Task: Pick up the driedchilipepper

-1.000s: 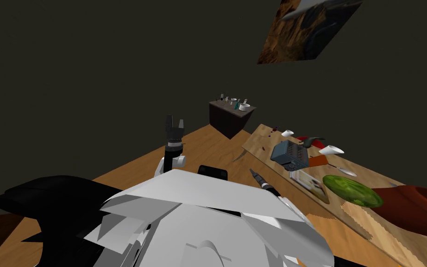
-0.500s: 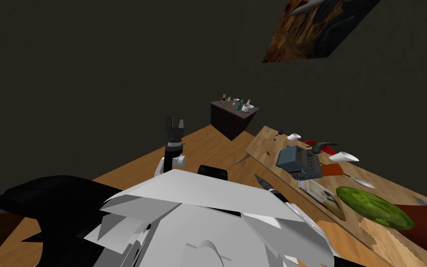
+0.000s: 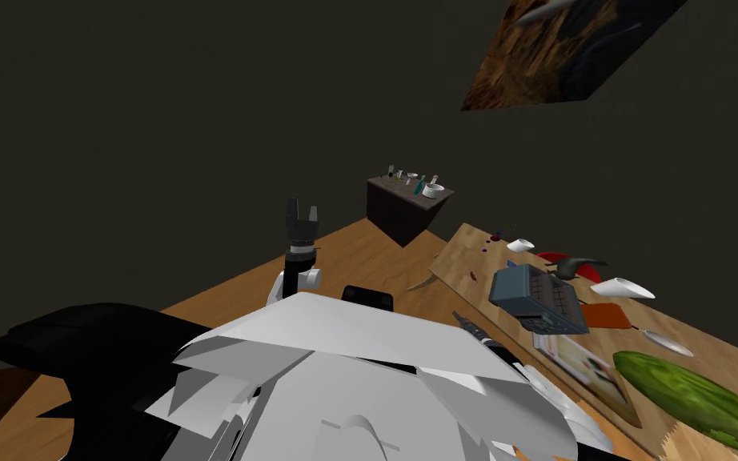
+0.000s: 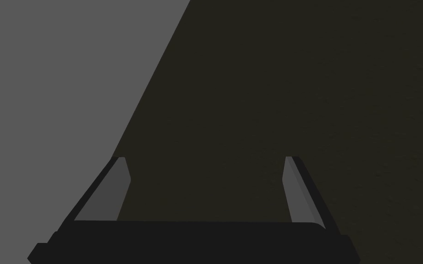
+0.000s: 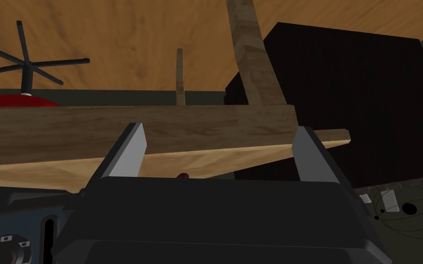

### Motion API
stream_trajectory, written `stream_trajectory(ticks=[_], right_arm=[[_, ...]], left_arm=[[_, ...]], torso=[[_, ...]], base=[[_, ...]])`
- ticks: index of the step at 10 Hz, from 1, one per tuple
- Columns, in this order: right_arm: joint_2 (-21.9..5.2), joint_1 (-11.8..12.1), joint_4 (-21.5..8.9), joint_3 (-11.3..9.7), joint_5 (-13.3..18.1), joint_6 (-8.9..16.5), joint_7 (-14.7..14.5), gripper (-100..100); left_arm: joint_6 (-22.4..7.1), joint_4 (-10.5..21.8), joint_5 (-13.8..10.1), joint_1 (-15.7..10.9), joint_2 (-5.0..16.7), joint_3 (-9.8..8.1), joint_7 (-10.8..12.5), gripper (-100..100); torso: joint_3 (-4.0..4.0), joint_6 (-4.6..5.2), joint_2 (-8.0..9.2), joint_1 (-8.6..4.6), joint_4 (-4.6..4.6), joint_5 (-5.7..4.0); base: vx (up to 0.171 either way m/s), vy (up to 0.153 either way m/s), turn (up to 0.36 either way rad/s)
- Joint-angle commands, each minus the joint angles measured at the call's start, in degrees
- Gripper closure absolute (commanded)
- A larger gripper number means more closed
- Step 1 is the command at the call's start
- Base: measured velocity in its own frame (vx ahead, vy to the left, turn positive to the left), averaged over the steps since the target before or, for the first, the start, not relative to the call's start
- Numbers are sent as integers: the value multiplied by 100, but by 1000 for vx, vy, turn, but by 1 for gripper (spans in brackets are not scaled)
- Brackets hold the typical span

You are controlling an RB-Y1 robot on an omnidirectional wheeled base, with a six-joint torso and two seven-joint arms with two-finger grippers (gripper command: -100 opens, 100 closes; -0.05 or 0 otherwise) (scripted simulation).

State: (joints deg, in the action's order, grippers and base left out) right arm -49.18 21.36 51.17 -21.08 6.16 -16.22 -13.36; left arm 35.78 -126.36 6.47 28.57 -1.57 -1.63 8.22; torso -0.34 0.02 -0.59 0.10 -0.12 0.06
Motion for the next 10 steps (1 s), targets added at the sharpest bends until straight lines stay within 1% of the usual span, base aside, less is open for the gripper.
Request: stream_trajectory(ticks=[1, 2, 3, 4, 5, 6, 7, 9, 10], right_arm=[[-167, 15, -286, -42, 43, -35, 6, -100], [-167, 15, -358, -42, 43, -35, 6, -100], [-167, 15, -358, -42, 43, -35, 6, -100], [-313, -1, -512, -98, 79, -83, 32, -100], [-313, -1, -630, -98, 79, -83, 32, -100], [-444, -16, -772, -155, 114, -131, 61, -100], [-444, -16, -884, -155, 114, -131, 61, -100], [-644, -44, -1340, -278, 186, -224, 124, -100], [-644, -44, -1340, -278, 186, -224, 124, -100]], left_arm=[[0, 0, 0, 0, 0, 0, 0, 0], [0, 0, 0, 0, 0, 0, 0, 0], [0, 0, 0, 0, 0, 0, 0, 0], [0, 0, 0, -1, 0, 0, 0, 0], [0, 0, 0, -1, 0, 0, 0, 0], [0, 0, 0, -1, 0, 0, 0, 0], [0, 0, 0, -1, 0, 0, 0, 0], [0, 0, 0, 0, 0, 0, 0, 0], [0, 0, 0, 1, 1, -1, 0, 0]], torso=[[0, 0, 0, 0, 0, 0], [0, -1, -2, -1, 0, -1], [5, 0, 10, -8, 2, -1], [20, 1, 37, -12, 7, -4], [19, -1, 32, -7, 8, -2], [17, 0, 29, -7, 7, -2], [10, -1, 16, -13, 5, -3], [1, -1, 1, -17, 1, -3], [-11, -3, -20, -24, -3, -6]], base=[[185, 38, 42], [147, 12, 31], [56, 2, 6], [98, 25, 56], [112, 21, 34], [150, 2, 53], [143, -2, 38], [225, -17, 60], [197, -8, 52]])
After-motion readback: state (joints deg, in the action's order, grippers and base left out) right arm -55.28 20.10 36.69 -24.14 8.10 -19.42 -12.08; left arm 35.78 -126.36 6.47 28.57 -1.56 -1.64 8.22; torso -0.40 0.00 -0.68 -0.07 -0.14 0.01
